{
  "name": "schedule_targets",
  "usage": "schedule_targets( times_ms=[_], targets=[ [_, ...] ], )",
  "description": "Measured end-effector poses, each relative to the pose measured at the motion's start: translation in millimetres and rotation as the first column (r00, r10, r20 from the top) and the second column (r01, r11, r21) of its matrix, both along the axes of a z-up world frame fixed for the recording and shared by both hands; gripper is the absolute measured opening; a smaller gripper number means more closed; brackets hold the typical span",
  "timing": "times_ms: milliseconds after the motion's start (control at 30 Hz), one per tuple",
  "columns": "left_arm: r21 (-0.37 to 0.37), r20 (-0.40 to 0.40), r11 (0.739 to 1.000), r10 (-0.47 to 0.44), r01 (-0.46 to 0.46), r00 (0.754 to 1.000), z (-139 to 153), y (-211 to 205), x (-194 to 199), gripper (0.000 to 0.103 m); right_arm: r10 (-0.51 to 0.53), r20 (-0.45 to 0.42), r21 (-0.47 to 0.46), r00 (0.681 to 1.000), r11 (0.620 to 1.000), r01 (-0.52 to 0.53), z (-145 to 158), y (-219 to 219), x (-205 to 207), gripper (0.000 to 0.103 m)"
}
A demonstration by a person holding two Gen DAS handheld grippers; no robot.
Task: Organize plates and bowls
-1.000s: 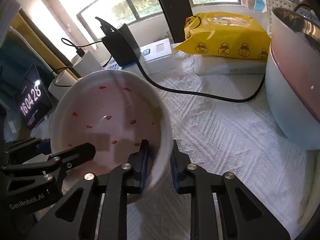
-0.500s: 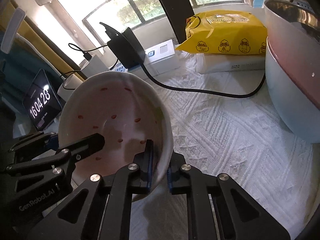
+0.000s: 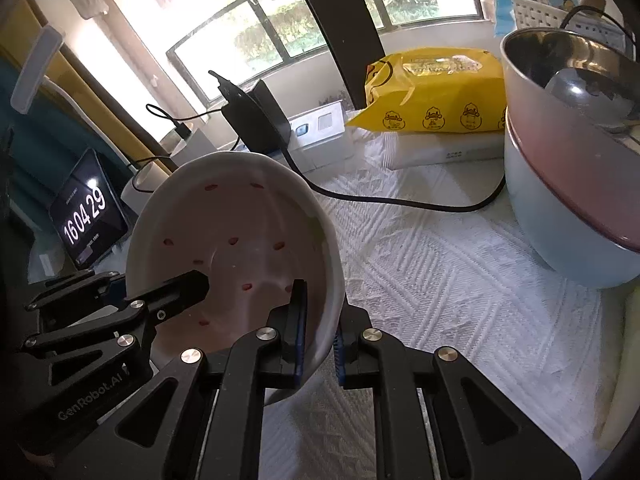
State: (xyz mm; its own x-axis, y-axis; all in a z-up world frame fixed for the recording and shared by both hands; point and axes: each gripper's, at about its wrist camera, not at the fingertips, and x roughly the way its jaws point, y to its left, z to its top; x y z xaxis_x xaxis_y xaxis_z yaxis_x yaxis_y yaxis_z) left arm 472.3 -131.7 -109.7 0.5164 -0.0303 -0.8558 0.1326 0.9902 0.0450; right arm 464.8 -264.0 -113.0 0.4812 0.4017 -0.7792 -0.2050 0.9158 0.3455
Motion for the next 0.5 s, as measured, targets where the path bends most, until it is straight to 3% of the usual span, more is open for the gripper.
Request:
schedule_targets(
  times_ms=[500],
  targets=[
    [-0.032,0.061,0.999,-0.013,0.015,0.998,24,-4,-20,0.024,-0.002,0.094,0.0,0.996,1.0,0.002,31,-6,-12,0.012]
  ],
)
